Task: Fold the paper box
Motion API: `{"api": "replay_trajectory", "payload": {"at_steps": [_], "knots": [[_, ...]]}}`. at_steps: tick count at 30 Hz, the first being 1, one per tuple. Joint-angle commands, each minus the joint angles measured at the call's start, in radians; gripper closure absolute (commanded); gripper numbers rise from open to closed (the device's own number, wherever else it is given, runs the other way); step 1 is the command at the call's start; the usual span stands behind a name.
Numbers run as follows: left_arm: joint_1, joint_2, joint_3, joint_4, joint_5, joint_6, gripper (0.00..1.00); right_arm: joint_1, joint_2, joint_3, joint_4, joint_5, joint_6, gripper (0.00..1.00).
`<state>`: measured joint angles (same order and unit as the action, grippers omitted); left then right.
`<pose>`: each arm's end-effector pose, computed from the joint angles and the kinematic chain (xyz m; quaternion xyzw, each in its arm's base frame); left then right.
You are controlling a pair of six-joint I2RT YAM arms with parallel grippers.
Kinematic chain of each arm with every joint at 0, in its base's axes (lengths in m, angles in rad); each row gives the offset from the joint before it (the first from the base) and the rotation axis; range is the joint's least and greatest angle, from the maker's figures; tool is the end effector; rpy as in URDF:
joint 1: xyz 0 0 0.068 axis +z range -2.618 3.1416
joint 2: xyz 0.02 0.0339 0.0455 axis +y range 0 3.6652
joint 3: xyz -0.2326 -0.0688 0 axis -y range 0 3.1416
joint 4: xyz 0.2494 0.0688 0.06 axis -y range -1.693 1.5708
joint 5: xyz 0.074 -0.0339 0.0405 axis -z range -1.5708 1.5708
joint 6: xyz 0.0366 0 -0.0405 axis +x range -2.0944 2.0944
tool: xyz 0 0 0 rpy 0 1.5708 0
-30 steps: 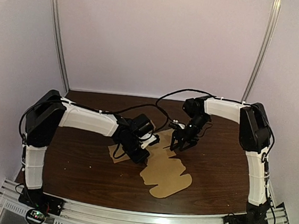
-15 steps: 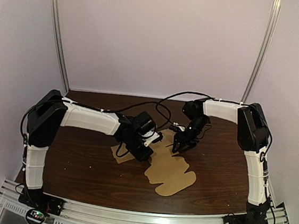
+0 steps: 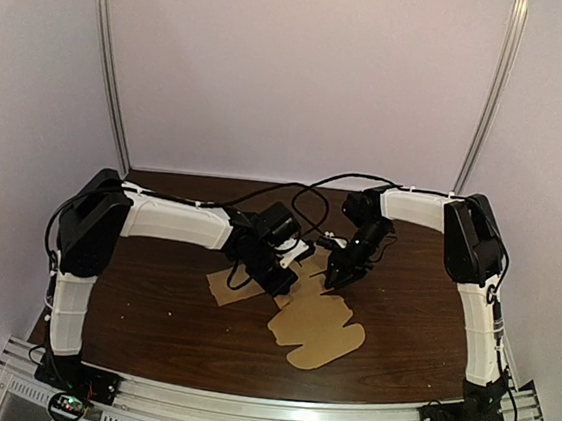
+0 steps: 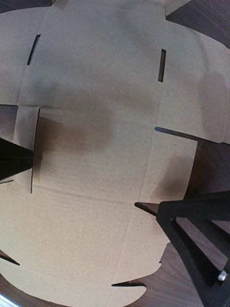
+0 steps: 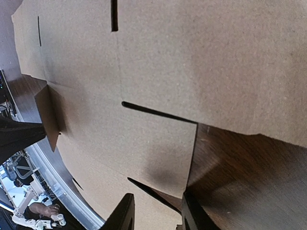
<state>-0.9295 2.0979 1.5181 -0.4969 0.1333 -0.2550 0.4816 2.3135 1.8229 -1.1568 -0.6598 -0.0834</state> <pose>0.2538 -0.3481 0.1310 0.3355 0.9076 -0.1898 0.1664 0.3598 0.2134 0.1176 0.2516 -0.9114 -0.3102 0.0995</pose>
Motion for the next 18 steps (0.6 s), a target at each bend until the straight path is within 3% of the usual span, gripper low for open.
{"api": "replay_trajectory", "payload": {"at_steps": [1, 5, 12, 18], "knots": [[0.005, 0.072, 0.043, 0.026, 0.009, 0.019, 1.00, 0.010, 0.083, -0.027, 0.018, 0.063, -0.015, 0.65], [0.006, 0.091, 0.034, 0.023, 0.011, 0.021, 1.00, 0.007, 0.070, -0.022, 0.016, 0.062, -0.011, 0.64], [0.005, 0.093, -0.027, 0.049, 0.002, 0.013, 1.00, 0.005, 0.050, -0.013, 0.035, 0.071, 0.023, 0.51], [0.005, 0.096, -0.067, 0.092, 0.014, -0.011, 1.00, 0.005, 0.077, 0.001, 0.047, -0.037, 0.035, 0.49]]}}
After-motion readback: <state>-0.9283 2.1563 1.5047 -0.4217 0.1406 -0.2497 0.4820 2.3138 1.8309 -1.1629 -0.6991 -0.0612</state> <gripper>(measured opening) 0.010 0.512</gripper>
